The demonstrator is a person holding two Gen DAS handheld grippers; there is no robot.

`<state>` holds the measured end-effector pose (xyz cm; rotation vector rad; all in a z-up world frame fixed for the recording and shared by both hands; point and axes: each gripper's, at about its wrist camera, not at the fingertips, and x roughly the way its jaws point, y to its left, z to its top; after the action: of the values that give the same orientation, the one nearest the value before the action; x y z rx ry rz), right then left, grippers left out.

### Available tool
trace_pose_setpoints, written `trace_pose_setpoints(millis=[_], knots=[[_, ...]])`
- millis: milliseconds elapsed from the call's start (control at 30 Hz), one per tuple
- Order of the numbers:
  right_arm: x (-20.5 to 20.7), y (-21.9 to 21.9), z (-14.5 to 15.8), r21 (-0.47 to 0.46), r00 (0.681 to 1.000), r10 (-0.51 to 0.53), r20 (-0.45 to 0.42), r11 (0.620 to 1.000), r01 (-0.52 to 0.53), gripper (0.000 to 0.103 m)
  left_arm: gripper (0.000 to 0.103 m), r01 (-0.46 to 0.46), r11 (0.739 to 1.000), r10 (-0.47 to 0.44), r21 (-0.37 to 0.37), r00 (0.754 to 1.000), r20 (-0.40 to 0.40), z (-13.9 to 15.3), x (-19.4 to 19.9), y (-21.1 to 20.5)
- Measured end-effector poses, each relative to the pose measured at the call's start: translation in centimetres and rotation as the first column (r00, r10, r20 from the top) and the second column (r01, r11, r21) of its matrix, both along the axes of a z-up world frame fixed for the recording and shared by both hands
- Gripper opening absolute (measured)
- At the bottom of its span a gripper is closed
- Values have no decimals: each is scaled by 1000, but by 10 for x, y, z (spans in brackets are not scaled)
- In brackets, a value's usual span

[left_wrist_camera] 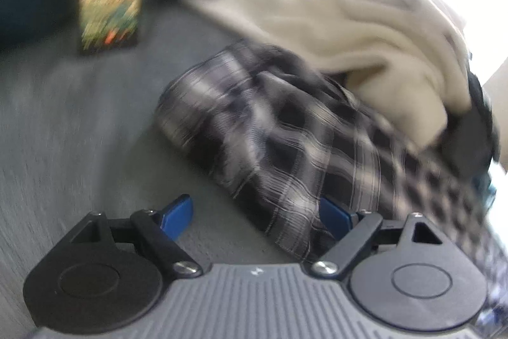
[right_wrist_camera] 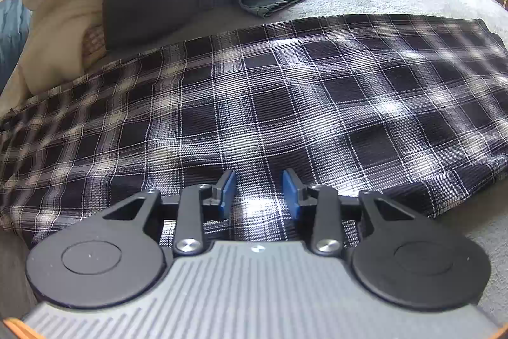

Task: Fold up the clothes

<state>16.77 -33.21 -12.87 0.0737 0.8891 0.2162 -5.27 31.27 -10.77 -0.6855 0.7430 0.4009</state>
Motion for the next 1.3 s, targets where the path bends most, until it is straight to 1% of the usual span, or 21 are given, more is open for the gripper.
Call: trace_pose_setpoints(millis=[100, 167, 333, 400, 467, 533, 733, 767, 800, 833, 867, 900, 933, 1000, 1100, 1133, 1300], knots=[[-2, -3, 1, 1, 1000, 3, 0, 1000, -3, 33, 87, -70, 994, 76, -85, 995, 68, -4, -5, 14], [-1, 0, 0, 1, 1000, 4, 0, 1000, -4, 34, 87, -111, 984, 126, -141, 986, 104, -8, -7, 24], [5, 9, 0, 0, 1000, 8, 2, 1000, -8, 38, 87, -189, 939, 242, -287, 957, 161, -19, -7, 47], [6, 12, 0, 1, 1000, 11, 4, 1000, -11, 40, 87, -209, 923, 276, -323, 945, 176, -22, -5, 53], [7, 14, 0, -3, 1000, 13, 7, 1000, -13, 40, 86, -224, 913, 300, -340, 935, 189, -24, -2, 58], [0, 6, 0, -3, 1000, 13, 9, 1000, -13, 40, 82, -235, 911, 313, -340, 929, 197, -25, 1, 60], [2, 11, 0, -2, 1000, 12, 11, 1000, -12, 40, 72, -272, 896, 359, -351, 909, 213, -28, 8, 63], [-3, 3, 2, -1, 1000, 12, 11, 1000, -12, 40, 68, -282, 894, 366, -349, 908, 205, -28, 8, 63], [-6, 0, 3, -1, 1000, 11, 12, 1000, -11, 41, 61, -292, 891, 373, -347, 906, 197, -28, 9, 63], [-6, 0, 3, -1, 1000, 11, 12, 1000, -11, 41, 58, -302, 889, 381, -345, 905, 189, -28, 9, 63], [-6, 1, 3, 0, 1000, 10, 12, 1000, -10, 41, 50, -310, 887, 386, -341, 905, 182, -28, 9, 63], [-6, 1, 3, 0, 1000, 9, 13, 1000, -9, 41, 44, -316, 887, 388, -336, 905, 175, -28, 9, 62], [-7, 1, 3, 0, 1000, 9, 14, 1000, -9, 41, 41, -321, 888, 390, -330, 905, 169, -28, 9, 62], [-8, 0, 3, -1, 1000, 9, 15, 1000, -9, 41, 31, -322, 889, 390, -325, 906, 168, -28, 8, 62], [-8, 0, 3, 0, 1000, 9, 16, 1000, -9, 42, 24, -319, 895, 384, -311, 906, 177, -25, 9, 59], [-8, 1, 3, 0, 1000, 10, 16, 1000, -10, 42, 23, -316, 900, 379, -299, 907, 184, -22, 9, 57], [-6, -1, 2, 0, 1000, 18, 16, 1000, -18, 42, 20, -279, 943, 318, -180, 915, 247, 1, 13, 39]])
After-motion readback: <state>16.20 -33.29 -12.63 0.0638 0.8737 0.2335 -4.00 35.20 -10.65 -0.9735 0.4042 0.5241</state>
